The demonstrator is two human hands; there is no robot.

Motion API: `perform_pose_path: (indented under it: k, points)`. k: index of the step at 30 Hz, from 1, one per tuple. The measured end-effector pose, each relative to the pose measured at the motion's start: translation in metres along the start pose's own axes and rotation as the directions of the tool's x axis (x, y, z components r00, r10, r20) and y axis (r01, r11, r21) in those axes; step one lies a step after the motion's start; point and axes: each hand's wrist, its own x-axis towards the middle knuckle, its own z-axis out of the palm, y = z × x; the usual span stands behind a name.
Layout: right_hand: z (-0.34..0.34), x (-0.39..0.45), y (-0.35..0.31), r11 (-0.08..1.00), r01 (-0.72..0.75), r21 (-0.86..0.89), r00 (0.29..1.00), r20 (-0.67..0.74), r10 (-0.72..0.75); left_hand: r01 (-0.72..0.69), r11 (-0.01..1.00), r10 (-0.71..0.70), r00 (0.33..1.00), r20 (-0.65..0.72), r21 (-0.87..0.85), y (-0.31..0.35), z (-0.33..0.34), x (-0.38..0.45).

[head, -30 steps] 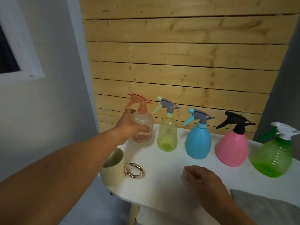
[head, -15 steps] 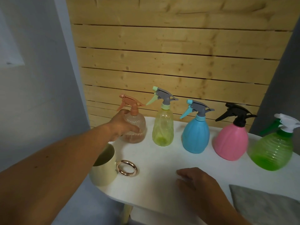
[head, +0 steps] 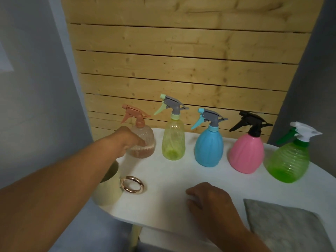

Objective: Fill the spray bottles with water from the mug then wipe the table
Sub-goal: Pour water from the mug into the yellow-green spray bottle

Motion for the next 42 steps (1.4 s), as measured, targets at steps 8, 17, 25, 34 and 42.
perform_pose_path:
  k: [8,17,25,34,42]
  points:
    - [-0.002,-0.003,0.004,0.999,0.017,0.03,0.999,0.029,-0.018,-0.362,0.927,0.29,0.855,-0.431,-0.094,0.034,0.019,-0.047]
    - [-0.004,-0.003,0.006,0.998,0.019,0.054,0.997,0.077,-0.023,-0.57,0.647,0.611,0.785,0.103,0.506,0.119,0.029,-0.042]
    - [-0.011,0.001,0.01,0.997,0.047,0.057,0.994,0.093,-0.052,-0.583,0.426,0.526,0.781,0.335,0.692,0.134,0.033,-0.007]
    - [-0.02,0.016,0.009,0.996,0.091,0.01,0.992,0.09,-0.091,-0.576,0.442,0.506,0.793,0.339,0.688,0.13,0.034,0.011]
    - [-0.022,0.027,0.01,0.996,0.088,0.032,0.99,0.107,-0.091,-0.577,0.292,0.522,0.764,0.379,0.763,0.134,0.044,0.001]
